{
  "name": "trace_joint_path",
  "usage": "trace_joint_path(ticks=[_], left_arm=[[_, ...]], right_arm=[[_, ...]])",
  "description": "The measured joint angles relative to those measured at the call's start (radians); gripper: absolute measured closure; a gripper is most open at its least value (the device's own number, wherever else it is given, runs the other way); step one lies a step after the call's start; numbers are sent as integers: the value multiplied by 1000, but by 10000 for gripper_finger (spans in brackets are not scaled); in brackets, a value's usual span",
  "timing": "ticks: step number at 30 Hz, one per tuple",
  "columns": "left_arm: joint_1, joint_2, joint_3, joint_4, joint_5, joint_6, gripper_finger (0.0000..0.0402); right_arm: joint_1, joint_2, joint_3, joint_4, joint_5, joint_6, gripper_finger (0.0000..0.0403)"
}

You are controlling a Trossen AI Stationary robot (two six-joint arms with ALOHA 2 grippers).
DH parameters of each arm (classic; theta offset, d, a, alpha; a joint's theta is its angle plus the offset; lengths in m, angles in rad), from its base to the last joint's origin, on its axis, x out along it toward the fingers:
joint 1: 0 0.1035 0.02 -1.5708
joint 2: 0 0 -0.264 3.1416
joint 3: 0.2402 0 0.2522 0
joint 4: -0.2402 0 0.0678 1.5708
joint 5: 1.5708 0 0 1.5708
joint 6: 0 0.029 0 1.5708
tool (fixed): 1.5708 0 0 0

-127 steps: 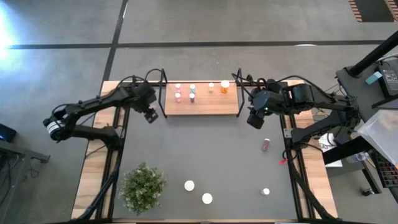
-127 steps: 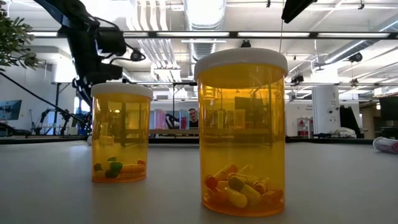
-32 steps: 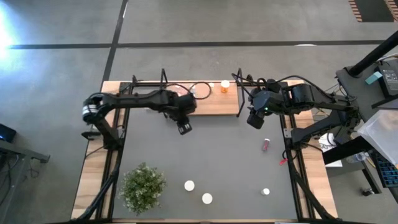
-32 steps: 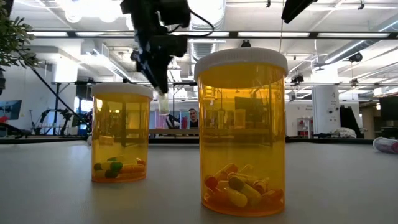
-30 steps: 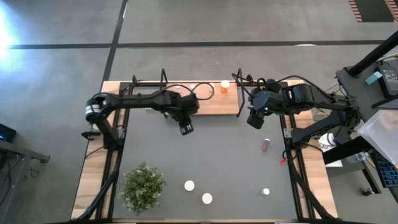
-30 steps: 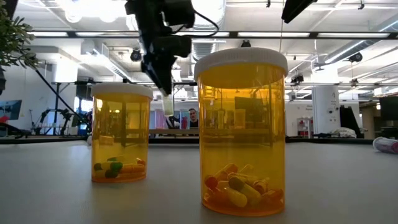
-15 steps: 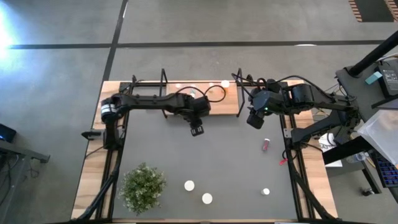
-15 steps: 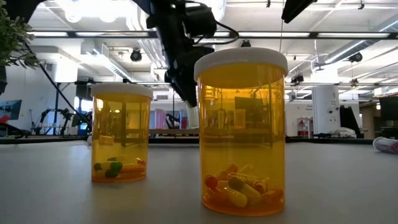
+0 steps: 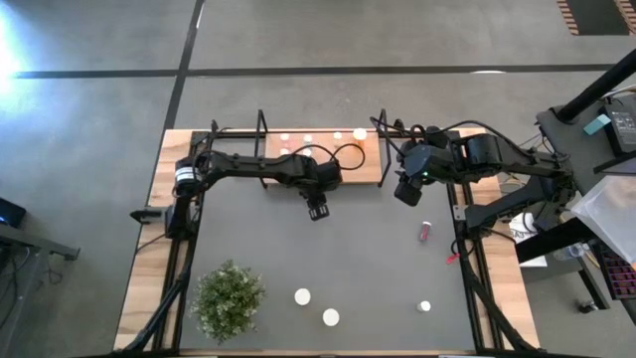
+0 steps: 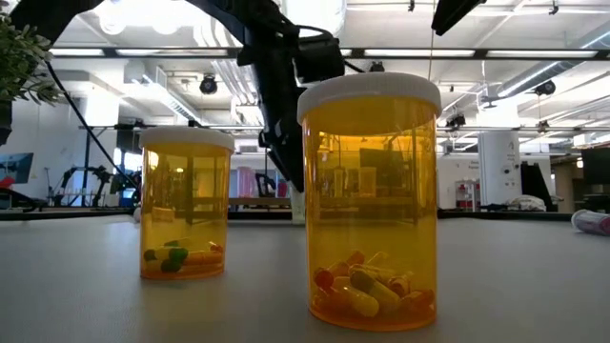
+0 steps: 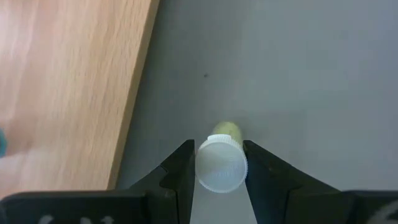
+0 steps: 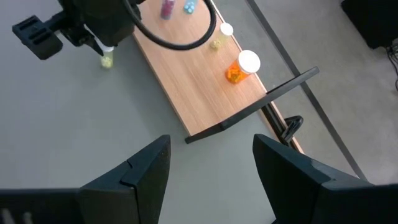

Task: Pick and place medicine bottles onto shelf by color
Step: Move the left yellow pill bottle to the center

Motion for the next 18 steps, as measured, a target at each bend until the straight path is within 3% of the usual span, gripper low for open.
trace_joint_path(ticks=[18], left_arm=[[2,8,-21,39,-44,-10,289]], right_arm=[[0,0,0,0,0,0,184]])
